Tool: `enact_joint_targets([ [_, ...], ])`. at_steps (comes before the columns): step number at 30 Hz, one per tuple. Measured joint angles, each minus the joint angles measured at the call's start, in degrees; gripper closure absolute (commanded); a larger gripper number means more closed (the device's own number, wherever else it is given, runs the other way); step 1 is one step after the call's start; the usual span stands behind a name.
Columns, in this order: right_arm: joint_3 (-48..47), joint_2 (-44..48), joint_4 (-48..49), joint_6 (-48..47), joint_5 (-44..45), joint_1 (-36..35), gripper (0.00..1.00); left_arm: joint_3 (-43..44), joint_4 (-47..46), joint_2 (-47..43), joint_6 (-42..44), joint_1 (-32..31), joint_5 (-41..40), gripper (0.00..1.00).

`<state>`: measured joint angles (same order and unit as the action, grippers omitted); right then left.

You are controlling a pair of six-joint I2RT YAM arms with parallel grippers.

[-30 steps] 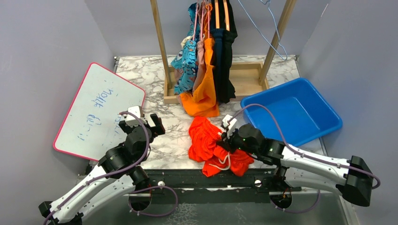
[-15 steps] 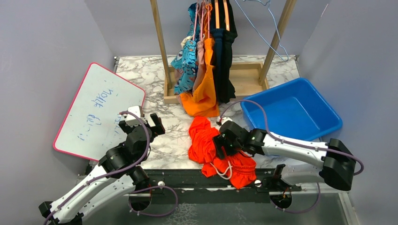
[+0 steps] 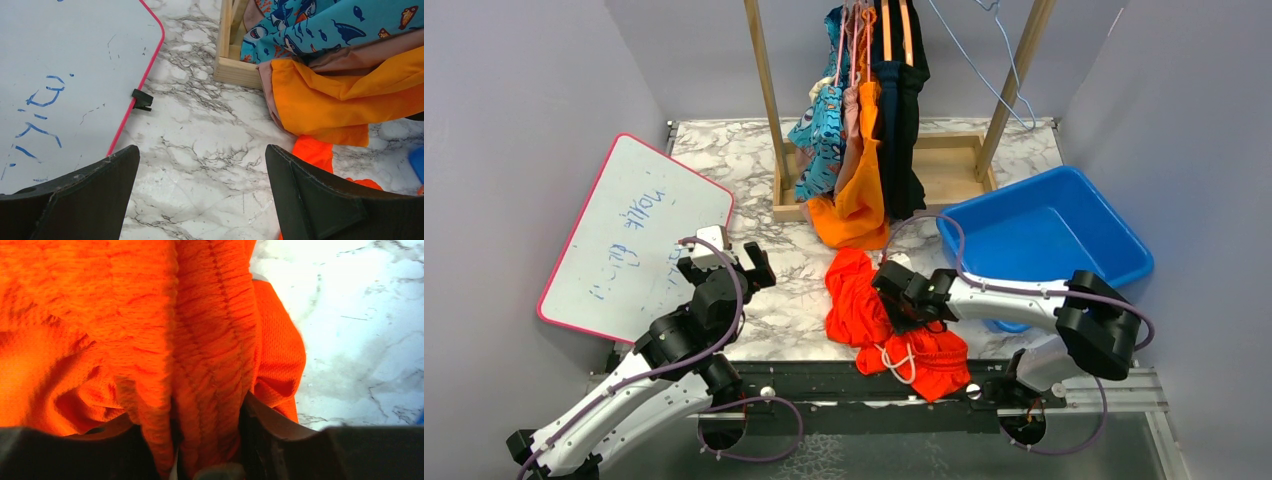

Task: Remove the shorts from the hanger
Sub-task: Pick up the shorts at the center of the board, then place the shorts in the basket.

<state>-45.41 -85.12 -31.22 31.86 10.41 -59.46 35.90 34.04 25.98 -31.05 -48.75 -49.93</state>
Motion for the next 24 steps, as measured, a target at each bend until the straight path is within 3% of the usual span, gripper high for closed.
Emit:
enact_joint_targets([
  [2, -0.39, 0.0, -0.44, 0.33, 2.16, -0.15, 0.89, 0.0, 0.0, 0.0, 0.0, 0.0, 0.0, 0.01],
  [6, -0.35, 2.27, -0.72, 1.62, 5.57, -0.61, 0.99, 0.0, 0.0, 0.0, -0.02, 0.0, 0.0, 0.01],
  [9, 0.2, 9.99, -1.22, 1.68, 8.83, -0.96, 0.99, 0.0, 0.0, 0.0, -0.02, 0.0, 0.0, 0.01],
  [15, -1.55, 34.47, -2.21, 1.73, 20.85, -0.96, 0.99, 0.0, 0.0, 0.0, -0.02, 0.0, 0.0, 0.01],
  [24, -15.41, 42.42, -12.68, 0.61, 37.29, -0.9, 0.99, 0.0, 0.0, 0.33, -0.04, 0.11, 0.0, 0.01],
])
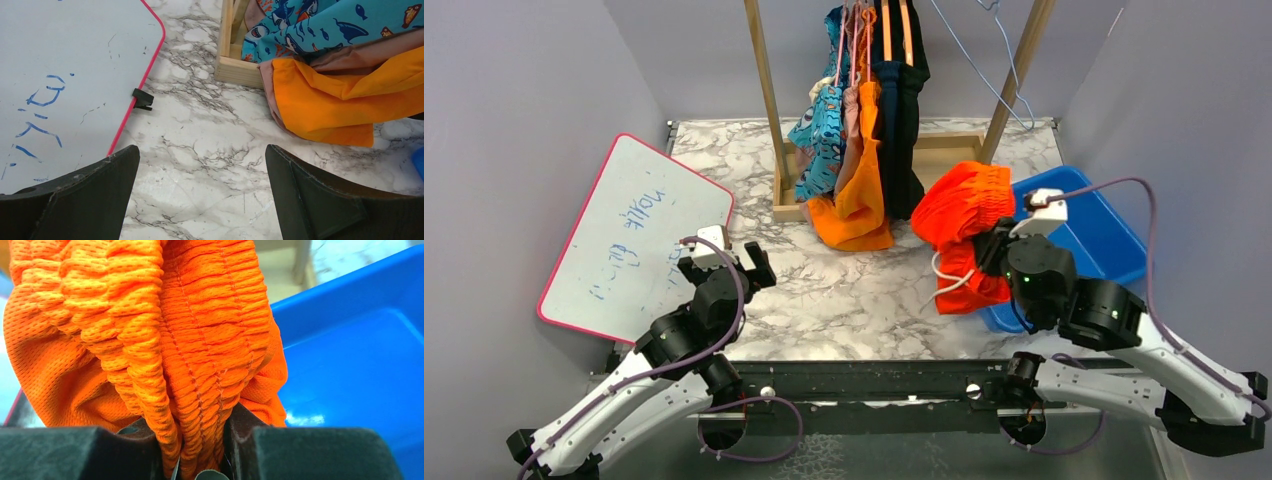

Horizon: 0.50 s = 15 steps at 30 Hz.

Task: Remove the shorts from the hanger
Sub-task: Place the shorts in the basket.

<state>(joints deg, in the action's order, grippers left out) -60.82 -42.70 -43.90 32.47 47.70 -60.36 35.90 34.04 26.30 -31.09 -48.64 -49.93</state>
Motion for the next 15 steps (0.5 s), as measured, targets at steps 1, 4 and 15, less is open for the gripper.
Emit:
enact_joint_targets([
  [1, -0.96, 0.33, -0.37, -0.57, 1.92, 0.0, 0.99, 0.0, 0.0, 0.02, 0.02, 0.15, 0.02, 0.01],
  [4, -2.34, 1.55, -0.39, -2.75, 8.72, 0.0, 0.99, 0.0, 0.0, 0.02, 0.0, 0.28, 0.02, 0.01],
  [15, 5.09, 4.44, 6.93, -13.75, 28.41, 0.0, 0.99, 0.0, 0.0, 0.02, -0.02, 0.57, 0.04, 0.01],
])
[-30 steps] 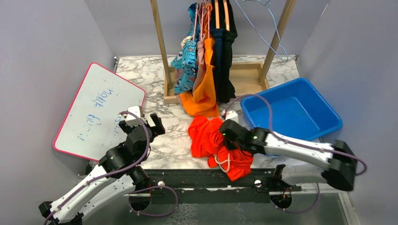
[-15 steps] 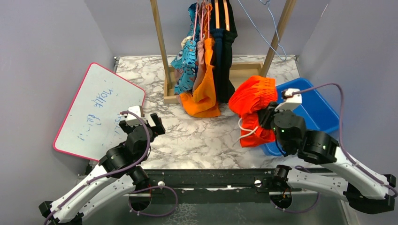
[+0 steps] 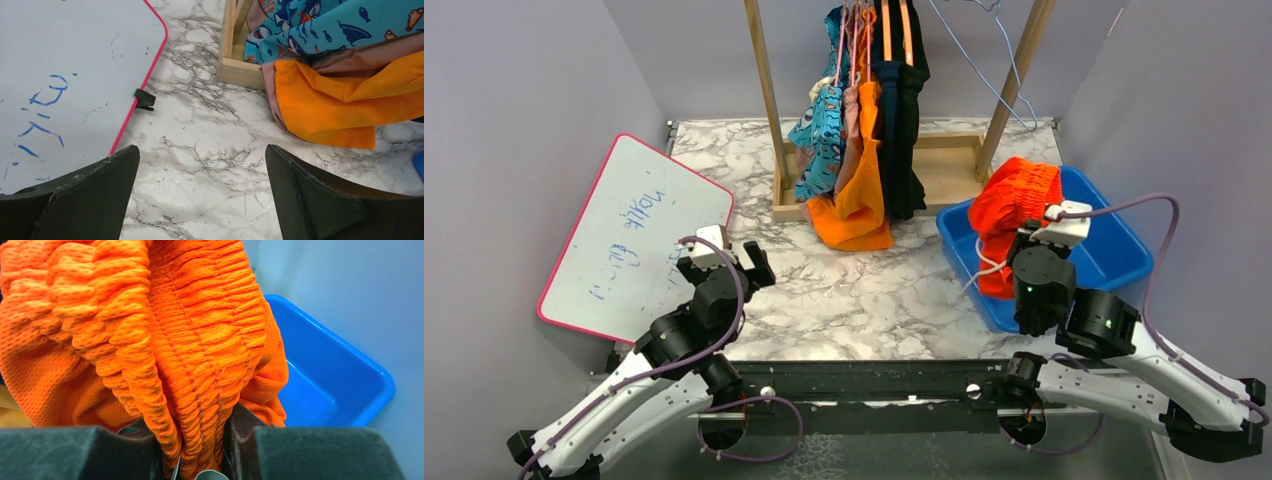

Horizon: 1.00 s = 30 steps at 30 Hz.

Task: Remove the shorts from the hanger
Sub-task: Place the shorts in the basket.

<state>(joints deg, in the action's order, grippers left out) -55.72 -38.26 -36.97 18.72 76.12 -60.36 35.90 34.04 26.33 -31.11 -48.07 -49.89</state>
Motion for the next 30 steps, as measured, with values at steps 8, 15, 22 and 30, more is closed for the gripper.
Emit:
enact_joint_targets([
  [8, 3.28, -6.71, 8.15, -9.11, -3.23, 1.51, 0.99, 0.0, -0.02, 1.25, -0.15, 0.39, 0.57, 0.01],
  [15, 8.2, -9.33, 14.6, -10.86, -20.61, 24.41, 0.99, -0.02, -0.02, 0.96, -0.15, 0.5, 0.66, 0.01],
  [22, 8.15, -12.2, 13.84, -3.98, -40.59, 49.03, 0.99, -0.02, -0.04, -0.46, -0.15, 0.5, 0.61, 0.01],
  [30, 7.45, -8.61, 14.91, 0.04, -40.96, 58.21, 0.99, -0.02, -0.04, -0.63, -0.15, 0.5, 0.63, 0.01],
])
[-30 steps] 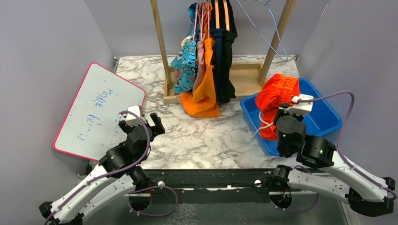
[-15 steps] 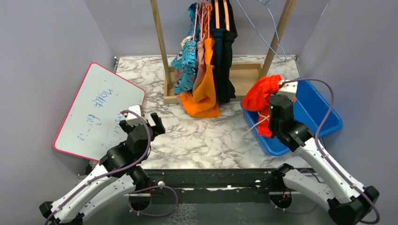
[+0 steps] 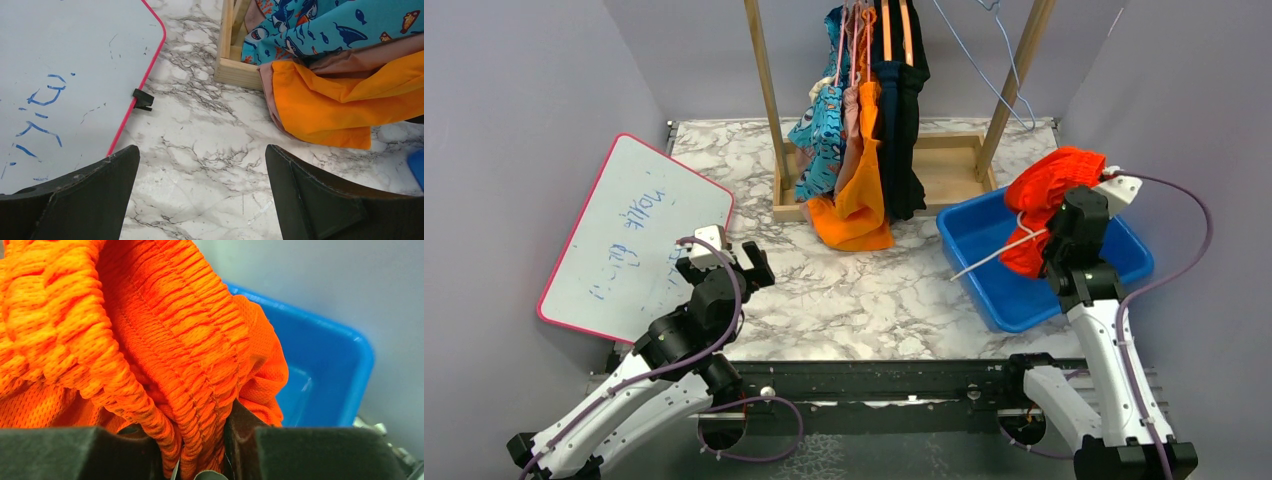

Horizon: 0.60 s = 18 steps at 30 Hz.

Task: Remove the shorts from the hanger
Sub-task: Place the shorts in the basket.

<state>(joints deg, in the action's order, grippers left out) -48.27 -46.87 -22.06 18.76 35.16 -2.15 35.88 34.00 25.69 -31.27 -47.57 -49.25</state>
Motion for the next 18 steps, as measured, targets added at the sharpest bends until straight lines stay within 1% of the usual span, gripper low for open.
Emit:
enact_joint_targets([
  [4, -2.34, -0.61, 4.2, -4.57, 6.84, 0.02, 0.98, 0.0, 0.0, 0.02, 0.0, 0.0, 0.0, 0.01],
  [6, -1.9, -0.9, 6.51, -6.82, 8.41, 0.02, 0.99, 0.0, 0.0, 0.02, 0.0, 0.0, 0.0, 0.01],
  [9, -1.55, -3.13, 7.74, -7.89, 9.33, 0.07, 0.99, 0.0, 0.0, 0.04, 0.0, 0.0, 0.0, 0.01],
  [14, -0.22, -9.73, 7.78, -7.04, 8.33, 1.46, 0.98, 0.0, 0.0, 0.42, 0.0, 0.11, 0.02, 0.01],
  [16, 1.14, -11.3, 7.37, -6.12, 4.96, 5.29, 0.99, 0.0, 0.0, 0.55, 0.0, 0.22, 0.04, 0.01],
  [18, 1.44, -12.5, 5.84, -4.55, 0.24, 11.67, 0.99, 0.0, 0.0, 0.57, 0.0, 0.22, 0.11, 0.01],
])
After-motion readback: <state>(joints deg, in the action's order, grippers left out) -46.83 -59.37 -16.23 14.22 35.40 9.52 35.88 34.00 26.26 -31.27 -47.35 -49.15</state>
